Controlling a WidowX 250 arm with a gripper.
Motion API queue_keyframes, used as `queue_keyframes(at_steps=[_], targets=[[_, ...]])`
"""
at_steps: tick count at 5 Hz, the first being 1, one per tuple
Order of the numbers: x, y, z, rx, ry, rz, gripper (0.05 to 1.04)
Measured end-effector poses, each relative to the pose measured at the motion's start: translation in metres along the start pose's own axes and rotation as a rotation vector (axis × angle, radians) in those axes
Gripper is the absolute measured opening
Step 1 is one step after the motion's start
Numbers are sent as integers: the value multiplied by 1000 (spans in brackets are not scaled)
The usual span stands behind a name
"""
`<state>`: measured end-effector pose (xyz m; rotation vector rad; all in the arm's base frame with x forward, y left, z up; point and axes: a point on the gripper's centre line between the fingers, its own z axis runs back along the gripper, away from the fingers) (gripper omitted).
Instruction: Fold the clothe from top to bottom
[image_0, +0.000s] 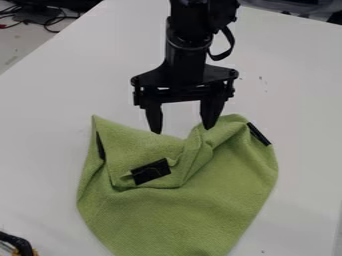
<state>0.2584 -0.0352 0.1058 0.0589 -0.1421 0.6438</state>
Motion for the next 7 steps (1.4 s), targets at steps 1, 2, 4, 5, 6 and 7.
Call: queue_keyframes(at_steps=[1,2,4,5,6,7], targets=[[-4,3,-7,21,20,8,1000],[-33,3,-6,12,9,63,1000],[-94,8,-21,-2,36,166,1000],[-118,6,-51,-41,117,212,1000],[-133,9,-78,-71,172,239,1000],[-136,8,-86,-103,183,275,997]])
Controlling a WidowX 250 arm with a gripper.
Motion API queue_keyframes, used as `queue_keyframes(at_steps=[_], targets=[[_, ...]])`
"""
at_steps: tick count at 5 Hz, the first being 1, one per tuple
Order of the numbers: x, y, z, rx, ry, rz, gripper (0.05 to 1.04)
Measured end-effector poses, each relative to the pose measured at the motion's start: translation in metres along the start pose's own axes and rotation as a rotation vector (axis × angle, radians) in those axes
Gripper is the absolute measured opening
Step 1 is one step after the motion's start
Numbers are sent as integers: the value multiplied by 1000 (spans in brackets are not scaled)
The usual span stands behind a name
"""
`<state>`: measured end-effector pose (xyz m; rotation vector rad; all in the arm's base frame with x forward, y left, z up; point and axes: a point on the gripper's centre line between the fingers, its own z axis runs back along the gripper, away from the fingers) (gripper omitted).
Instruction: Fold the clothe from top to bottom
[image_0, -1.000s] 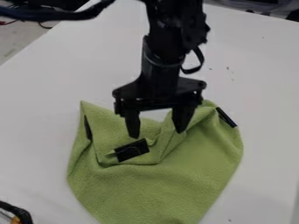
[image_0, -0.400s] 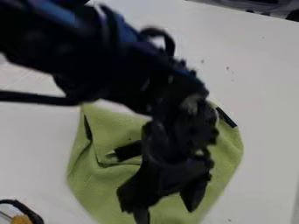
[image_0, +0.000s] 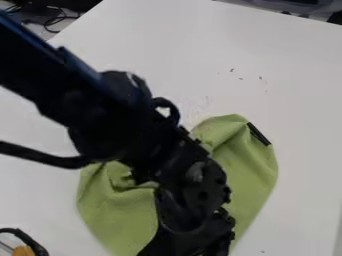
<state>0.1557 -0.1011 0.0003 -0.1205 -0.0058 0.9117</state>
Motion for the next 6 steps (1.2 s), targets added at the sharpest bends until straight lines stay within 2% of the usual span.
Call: queue_keyframes(at_steps=[1,2,4,5,6], targets=[[-1,0,-4,-19,19,30,967],[-1,0,-6,-28,-21,45,834],[-1,0,-6,-28,-17,63,730],[1,0,-3,13,-31,49,701],[7,-1,7,138,-44,33,519]])
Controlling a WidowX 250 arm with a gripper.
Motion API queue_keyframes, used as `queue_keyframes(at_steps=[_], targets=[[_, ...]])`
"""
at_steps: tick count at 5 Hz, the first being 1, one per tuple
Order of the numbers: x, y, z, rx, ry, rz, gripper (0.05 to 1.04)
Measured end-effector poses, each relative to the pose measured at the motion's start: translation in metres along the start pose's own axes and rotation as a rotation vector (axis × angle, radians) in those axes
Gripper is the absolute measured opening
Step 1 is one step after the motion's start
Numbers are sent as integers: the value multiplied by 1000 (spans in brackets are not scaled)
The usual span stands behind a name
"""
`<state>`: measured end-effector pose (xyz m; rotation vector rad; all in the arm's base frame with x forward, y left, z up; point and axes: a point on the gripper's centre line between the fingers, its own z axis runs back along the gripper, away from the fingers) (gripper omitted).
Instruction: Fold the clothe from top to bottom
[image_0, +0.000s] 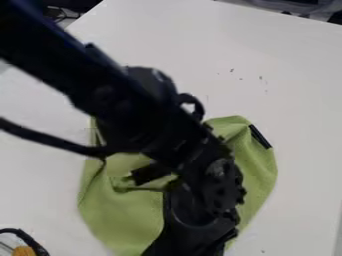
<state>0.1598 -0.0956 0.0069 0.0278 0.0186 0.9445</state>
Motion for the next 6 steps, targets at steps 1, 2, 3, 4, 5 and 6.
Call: queue_keyframes(at_steps=[1,2,3,4,5,6], targets=[[12,-9,40,62,-46,-2,261],[23,-12,62,81,-77,26,95],[37,-12,81,69,-117,66,53],[61,-20,89,19,-154,48,68],[72,-32,85,-65,-149,21,207],[57,-29,76,-60,-106,34,457]])
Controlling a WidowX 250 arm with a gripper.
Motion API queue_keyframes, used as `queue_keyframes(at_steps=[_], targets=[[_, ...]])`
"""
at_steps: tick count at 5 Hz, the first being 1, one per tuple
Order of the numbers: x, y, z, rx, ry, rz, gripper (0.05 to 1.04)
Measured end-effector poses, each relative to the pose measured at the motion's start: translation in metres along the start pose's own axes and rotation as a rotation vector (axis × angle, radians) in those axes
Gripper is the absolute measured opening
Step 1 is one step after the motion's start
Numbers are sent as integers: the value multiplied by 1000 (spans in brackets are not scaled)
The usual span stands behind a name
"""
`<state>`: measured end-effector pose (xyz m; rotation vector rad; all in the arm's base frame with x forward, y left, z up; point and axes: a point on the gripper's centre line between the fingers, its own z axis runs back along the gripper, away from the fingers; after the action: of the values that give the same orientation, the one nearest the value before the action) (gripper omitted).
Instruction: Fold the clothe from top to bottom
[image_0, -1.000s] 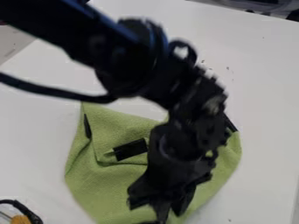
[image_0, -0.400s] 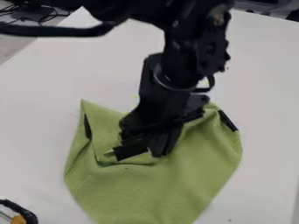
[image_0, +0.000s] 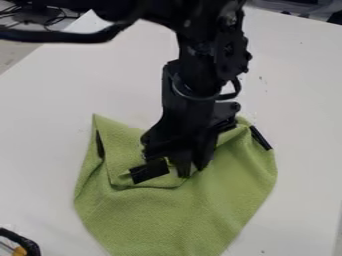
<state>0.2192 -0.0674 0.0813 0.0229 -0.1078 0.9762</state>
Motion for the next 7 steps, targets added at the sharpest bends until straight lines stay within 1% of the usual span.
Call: queue_keyframes(at_steps=[1,2,3,4,5,6,7], targets=[[-30,22,-17,13,5,27,764],[-49,41,-39,27,4,15,991],[-62,54,-61,42,7,7,1004],[-65,45,-75,2,-10,11,998],[-62,30,-80,-39,-15,-23,957],[-60,27,-81,-55,-11,-24,785],[-59,24,-82,-64,9,-12,615]])
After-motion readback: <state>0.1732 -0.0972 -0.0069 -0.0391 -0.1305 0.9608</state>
